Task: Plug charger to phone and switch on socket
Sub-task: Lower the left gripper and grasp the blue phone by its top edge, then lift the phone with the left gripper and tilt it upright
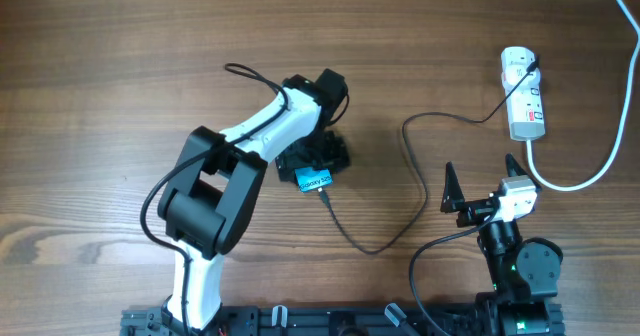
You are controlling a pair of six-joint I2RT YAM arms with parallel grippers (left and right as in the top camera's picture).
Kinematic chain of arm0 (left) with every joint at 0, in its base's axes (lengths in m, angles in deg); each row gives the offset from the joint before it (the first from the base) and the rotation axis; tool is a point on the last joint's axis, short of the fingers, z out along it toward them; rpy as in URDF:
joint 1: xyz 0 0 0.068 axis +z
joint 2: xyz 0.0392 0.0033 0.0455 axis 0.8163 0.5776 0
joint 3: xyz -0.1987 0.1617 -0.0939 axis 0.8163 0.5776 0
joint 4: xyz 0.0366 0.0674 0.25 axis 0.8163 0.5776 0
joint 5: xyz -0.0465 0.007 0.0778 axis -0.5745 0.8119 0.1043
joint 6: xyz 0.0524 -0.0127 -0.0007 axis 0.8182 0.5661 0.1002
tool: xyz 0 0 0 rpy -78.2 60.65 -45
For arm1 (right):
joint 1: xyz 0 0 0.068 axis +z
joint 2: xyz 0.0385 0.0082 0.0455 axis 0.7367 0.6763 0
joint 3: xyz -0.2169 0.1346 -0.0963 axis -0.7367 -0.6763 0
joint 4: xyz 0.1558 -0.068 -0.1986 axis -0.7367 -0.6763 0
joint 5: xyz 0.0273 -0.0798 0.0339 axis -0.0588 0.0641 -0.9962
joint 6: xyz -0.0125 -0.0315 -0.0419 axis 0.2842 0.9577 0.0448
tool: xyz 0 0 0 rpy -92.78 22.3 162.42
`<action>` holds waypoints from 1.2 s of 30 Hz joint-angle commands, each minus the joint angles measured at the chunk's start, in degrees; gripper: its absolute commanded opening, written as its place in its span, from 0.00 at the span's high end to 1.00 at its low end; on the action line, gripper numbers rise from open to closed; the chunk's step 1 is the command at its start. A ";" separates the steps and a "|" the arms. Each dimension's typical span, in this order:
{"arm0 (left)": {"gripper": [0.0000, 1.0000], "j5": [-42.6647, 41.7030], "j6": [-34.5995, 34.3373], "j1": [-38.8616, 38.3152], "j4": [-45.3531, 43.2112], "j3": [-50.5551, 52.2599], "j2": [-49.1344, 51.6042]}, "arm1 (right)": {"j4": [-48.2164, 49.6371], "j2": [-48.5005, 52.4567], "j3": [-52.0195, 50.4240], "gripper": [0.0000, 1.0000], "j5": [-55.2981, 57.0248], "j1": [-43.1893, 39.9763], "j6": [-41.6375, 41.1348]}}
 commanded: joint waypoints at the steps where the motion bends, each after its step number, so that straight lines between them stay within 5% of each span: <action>1: 0.00 -0.22 0.11 1.60 -3.26 2.99 5.25 | 0.17 -0.28 -0.07 0.00 0.74 -0.20 0.70; 10: 0.00 1.11 0.17 8.07 -8.96 2.99 5.22 | 0.17 -0.28 -0.07 0.00 0.72 -0.20 0.68; 36: 0.00 1.92 6.40 8.52 -12.59 1.60 5.22 | 0.17 -0.28 -0.07 0.00 0.72 -0.20 0.68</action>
